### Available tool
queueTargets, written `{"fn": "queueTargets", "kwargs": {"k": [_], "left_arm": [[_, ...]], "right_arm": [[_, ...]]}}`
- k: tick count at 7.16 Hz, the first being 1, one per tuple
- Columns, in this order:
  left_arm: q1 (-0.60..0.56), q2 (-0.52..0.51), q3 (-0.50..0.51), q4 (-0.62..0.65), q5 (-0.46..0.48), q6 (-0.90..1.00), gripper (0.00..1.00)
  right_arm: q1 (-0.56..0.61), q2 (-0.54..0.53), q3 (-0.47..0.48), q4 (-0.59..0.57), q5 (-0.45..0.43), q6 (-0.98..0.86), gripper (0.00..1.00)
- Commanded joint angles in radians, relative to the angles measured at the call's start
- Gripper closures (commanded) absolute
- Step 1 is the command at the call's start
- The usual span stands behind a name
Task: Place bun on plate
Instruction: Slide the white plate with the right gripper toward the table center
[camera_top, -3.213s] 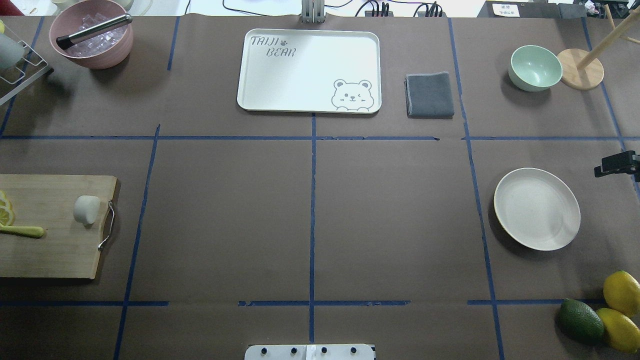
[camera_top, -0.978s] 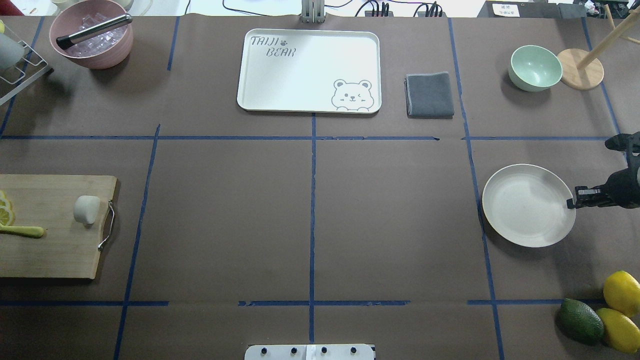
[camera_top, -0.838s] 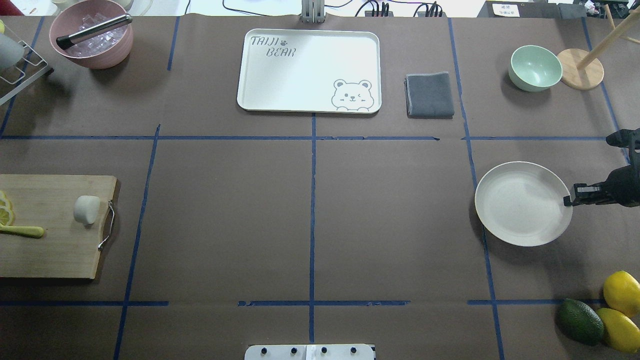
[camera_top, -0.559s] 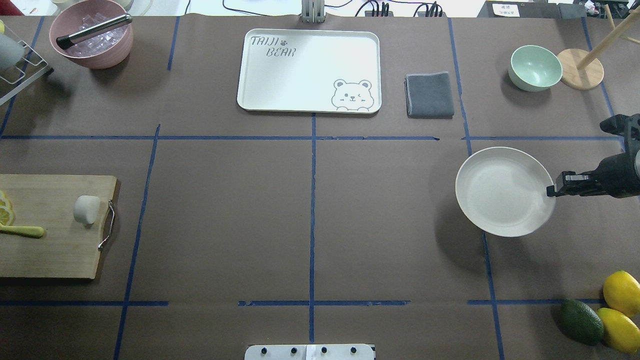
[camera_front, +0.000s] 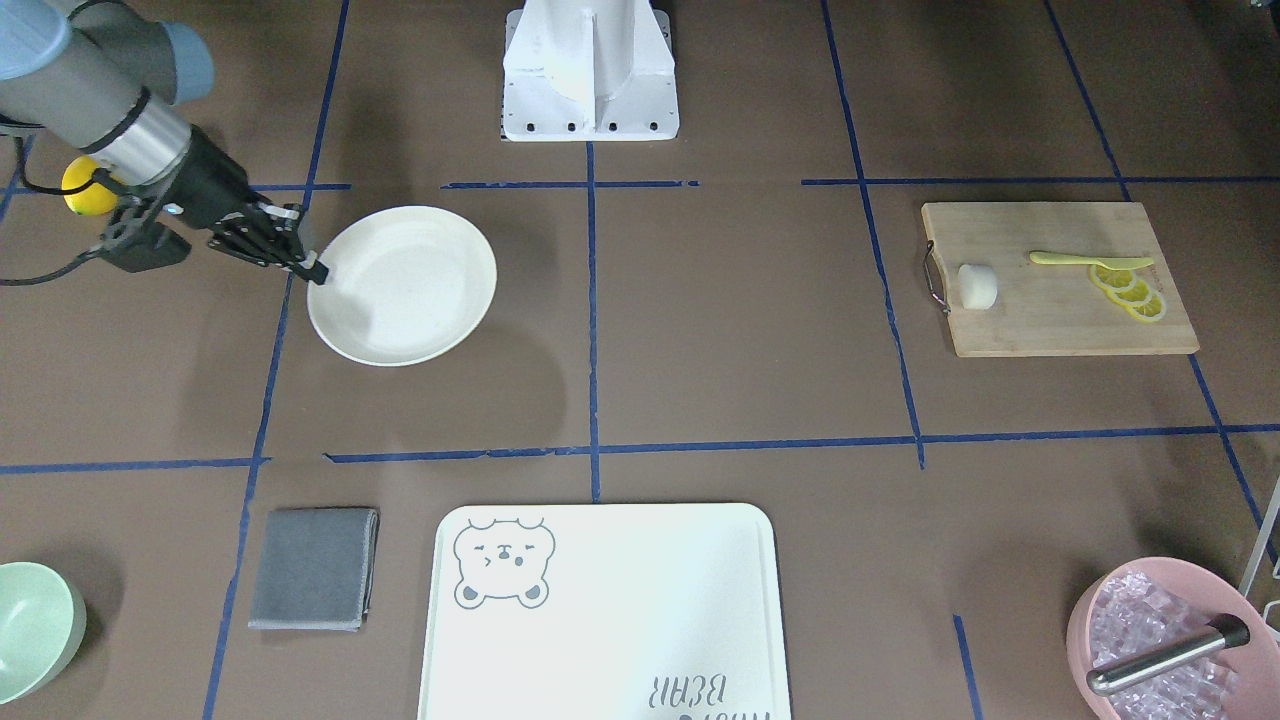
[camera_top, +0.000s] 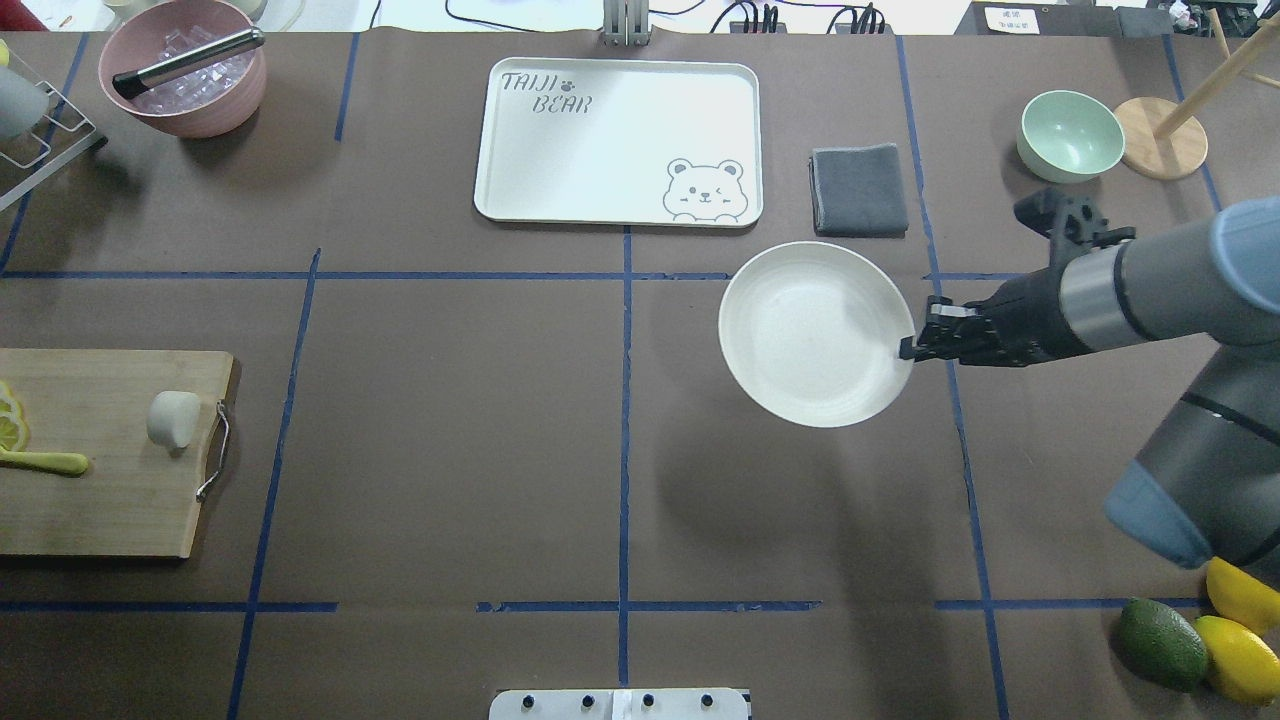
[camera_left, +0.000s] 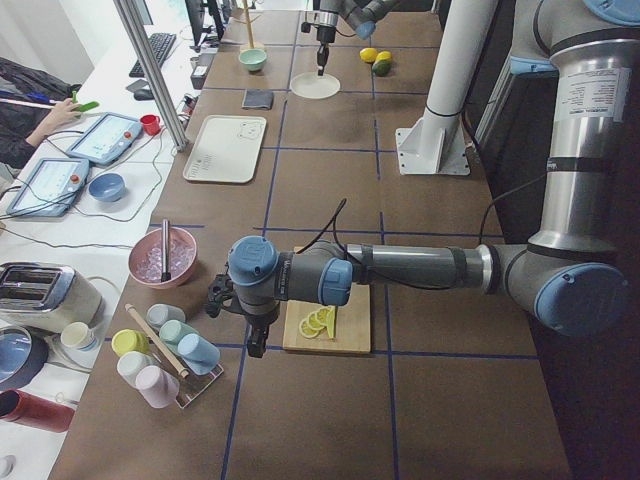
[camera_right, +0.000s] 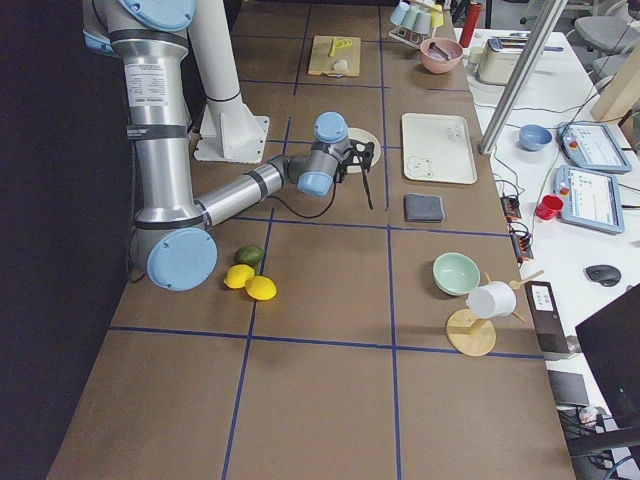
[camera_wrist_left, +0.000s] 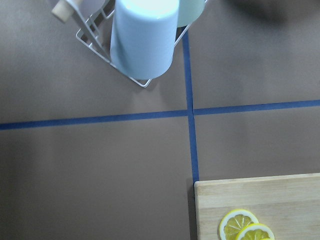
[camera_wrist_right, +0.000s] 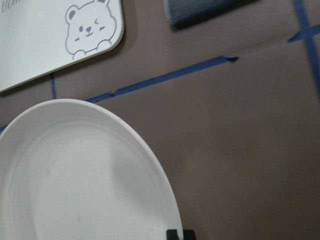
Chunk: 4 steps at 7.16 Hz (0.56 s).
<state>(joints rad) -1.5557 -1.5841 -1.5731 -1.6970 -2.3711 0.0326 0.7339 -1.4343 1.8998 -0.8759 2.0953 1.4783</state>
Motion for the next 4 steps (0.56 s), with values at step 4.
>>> {"fn": "queueTargets", "kwargs": {"k": [4], "left_arm": [[0.202,0.003,-0.031,-0.269,0.007,-0.422,0.0]], "right_arm": [[-0.307,0.231,-0.056,-0.293,-0.308,0.057,1.0]]}}
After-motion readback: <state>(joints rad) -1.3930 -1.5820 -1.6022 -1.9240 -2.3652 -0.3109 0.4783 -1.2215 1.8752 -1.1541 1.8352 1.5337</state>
